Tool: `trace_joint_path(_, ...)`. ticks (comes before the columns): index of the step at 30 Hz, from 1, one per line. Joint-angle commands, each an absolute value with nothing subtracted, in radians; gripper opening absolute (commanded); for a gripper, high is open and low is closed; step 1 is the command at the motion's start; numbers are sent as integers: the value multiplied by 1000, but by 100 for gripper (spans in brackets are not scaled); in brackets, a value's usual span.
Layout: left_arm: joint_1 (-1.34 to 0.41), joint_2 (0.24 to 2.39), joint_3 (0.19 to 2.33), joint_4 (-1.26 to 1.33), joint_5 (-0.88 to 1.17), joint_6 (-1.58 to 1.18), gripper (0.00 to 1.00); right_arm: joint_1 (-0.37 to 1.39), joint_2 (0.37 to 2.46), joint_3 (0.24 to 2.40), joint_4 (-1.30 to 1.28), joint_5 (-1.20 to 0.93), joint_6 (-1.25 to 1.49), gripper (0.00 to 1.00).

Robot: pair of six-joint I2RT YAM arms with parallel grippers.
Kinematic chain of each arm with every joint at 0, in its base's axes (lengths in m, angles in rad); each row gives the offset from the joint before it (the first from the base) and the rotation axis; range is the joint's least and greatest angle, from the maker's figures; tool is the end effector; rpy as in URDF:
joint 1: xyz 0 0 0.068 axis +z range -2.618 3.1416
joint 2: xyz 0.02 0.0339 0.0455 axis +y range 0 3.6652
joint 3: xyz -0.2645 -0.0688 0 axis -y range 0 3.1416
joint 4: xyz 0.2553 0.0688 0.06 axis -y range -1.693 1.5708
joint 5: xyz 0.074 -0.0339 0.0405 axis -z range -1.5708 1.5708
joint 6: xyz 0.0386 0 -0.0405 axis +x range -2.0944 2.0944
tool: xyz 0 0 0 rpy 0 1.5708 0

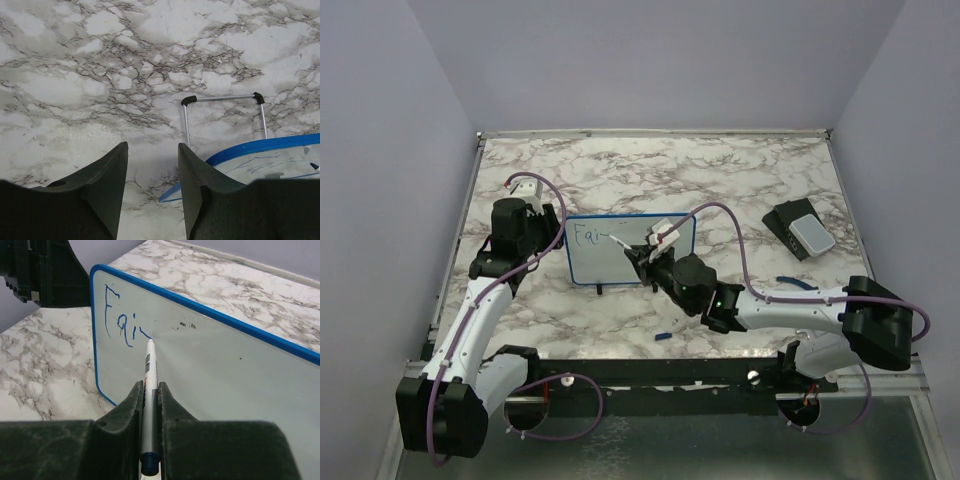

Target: Write a sentence on the whiteboard

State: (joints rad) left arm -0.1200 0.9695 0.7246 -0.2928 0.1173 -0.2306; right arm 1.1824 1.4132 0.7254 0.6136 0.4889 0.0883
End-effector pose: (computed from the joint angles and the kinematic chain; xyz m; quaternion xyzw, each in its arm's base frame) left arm 0.2269 -0.0319 0.2704 -0.0191 0.8683 -0.1362 0.4766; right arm 0.1386 0.2908 0.2510 -0.2292 0.6929 0.2490 0.6366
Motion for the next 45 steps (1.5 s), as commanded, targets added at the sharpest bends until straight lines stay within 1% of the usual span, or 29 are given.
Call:
trace_joint_path(1, -126, 952, 710, -280, 149, -230, 47, 1175, 1394, 732, 660, 462, 47, 1)
trace_joint_path(13, -125, 956, 711, -280, 149, -231, 47, 1175, 1450, 788, 684, 478, 22, 1)
trace_joint_path(24, -126, 952, 711, -280, 150, -231, 47, 1175, 1479, 804, 657, 521, 36, 1)
trace_joint_path(45, -126, 948, 710, -280, 150, -232, 47, 1175, 1469, 748, 592, 503, 120, 1)
